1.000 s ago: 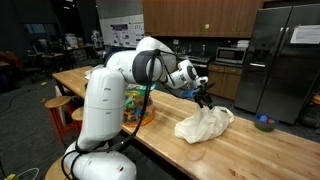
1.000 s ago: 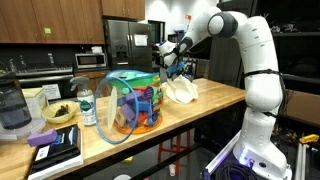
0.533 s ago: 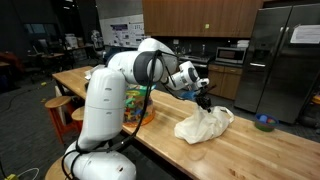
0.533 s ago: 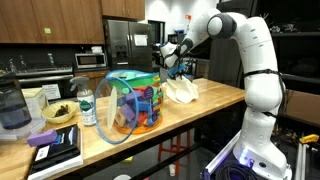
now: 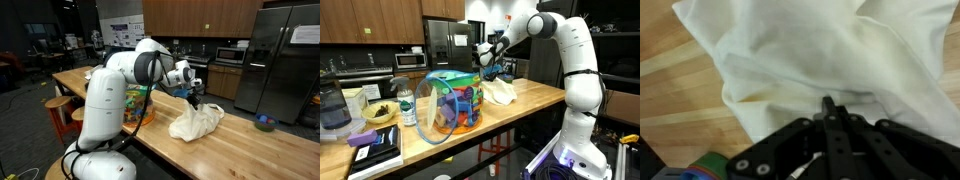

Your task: Move the bag side to side and in circles

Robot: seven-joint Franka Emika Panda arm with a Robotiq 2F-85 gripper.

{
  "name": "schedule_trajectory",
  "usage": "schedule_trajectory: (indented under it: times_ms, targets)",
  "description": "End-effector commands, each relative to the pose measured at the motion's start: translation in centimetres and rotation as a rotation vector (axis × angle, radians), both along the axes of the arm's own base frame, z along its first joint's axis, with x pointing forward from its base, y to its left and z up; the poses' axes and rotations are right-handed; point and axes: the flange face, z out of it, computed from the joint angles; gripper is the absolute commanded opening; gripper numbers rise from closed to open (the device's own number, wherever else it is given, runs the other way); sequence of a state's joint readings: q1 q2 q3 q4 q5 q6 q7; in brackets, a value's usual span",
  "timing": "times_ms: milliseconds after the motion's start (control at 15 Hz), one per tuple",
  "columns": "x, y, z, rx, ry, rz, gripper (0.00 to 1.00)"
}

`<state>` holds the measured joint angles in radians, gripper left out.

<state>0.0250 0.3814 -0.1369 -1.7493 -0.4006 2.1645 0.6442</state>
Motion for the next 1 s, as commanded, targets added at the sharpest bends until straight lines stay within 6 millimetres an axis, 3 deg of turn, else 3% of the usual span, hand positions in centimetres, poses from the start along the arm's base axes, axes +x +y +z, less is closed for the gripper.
schedule_trajectory:
  times_ms: [0,467,667,933]
  targets:
    - [0.6,2.9,1.1,0.068,-0.002,0.094,0.0]
    - [0.8,9.5,1.9,0.293,0.029,0.326,0.0]
    - [0.1,9.8,1.2,0.354,0.077,0.343,0.0]
    - [-1.8,7.7,-0.3,0.352,0.177,0.258,0.0]
